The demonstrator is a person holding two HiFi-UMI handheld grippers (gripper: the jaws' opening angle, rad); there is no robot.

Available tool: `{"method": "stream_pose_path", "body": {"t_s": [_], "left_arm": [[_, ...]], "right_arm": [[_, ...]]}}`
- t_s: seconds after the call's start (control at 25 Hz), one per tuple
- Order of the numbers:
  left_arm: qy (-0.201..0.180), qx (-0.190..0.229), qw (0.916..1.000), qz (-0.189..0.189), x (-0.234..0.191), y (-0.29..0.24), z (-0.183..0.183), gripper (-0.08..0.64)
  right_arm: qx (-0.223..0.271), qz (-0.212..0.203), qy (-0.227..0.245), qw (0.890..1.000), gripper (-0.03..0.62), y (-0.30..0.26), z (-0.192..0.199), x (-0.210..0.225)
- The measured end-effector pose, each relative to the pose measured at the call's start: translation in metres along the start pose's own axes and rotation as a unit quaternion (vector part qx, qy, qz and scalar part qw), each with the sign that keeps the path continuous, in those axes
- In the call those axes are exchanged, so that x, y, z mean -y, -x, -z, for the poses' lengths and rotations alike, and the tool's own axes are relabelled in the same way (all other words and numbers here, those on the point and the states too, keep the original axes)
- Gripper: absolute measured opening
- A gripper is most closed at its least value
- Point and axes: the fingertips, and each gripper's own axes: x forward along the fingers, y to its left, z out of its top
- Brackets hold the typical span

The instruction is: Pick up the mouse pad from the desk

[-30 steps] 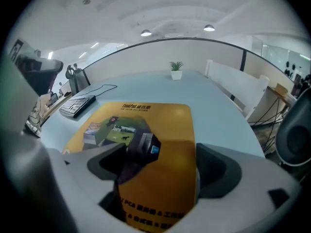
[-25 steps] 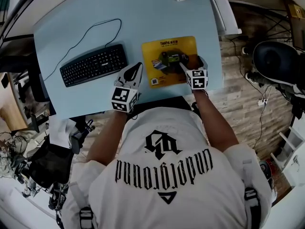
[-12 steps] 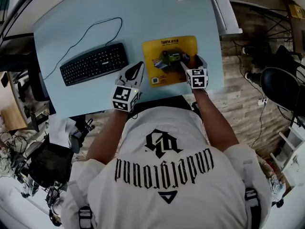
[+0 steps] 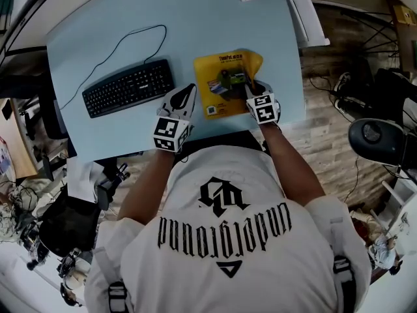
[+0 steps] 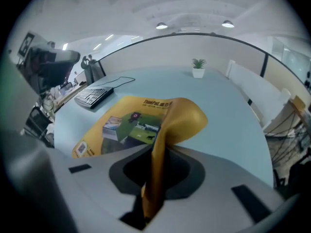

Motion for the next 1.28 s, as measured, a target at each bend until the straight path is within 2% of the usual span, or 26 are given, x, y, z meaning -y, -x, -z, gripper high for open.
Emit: {"method": "stream_pose_path", "body": {"t_s": [0.04,0.12,0.36,0.72,1.04,1.28], "left_arm": [[0.000,0.001,1.0000,-0.001,0.001,0.000,-0.001,0.008],[0.000,0.002,1.0000,-0.003,0.002,0.001,-0.002,0.008],[-0.004,0.009,0.9999,-0.005,0.008,0.003,-0.008,0.008],[-0.012,0.032,0.9992,-0.018,0.025,0.013,-0.021,0.008],[-0.013,0.058,0.9978,-0.029,0.051,0.034,-0.028,0.008],[-0.013,0.080,0.9959,-0.041,0.071,0.052,-0.041,0.008]], "right_arm": [[-0.002,-0.001,0.009,1.000,0.042,0.000,-0.002,-0.005],[-0.001,0.003,0.010,1.000,0.029,0.002,-0.003,-0.007],[0.012,-0.027,0.005,1.000,0.029,0.011,-0.008,-0.008],[0.054,-0.066,0.031,0.996,0.028,0.045,-0.036,-0.033],[0.115,-0.125,0.048,0.984,0.026,0.100,-0.065,-0.067],[0.155,-0.137,0.062,0.976,0.026,0.155,-0.083,-0.074]]}}
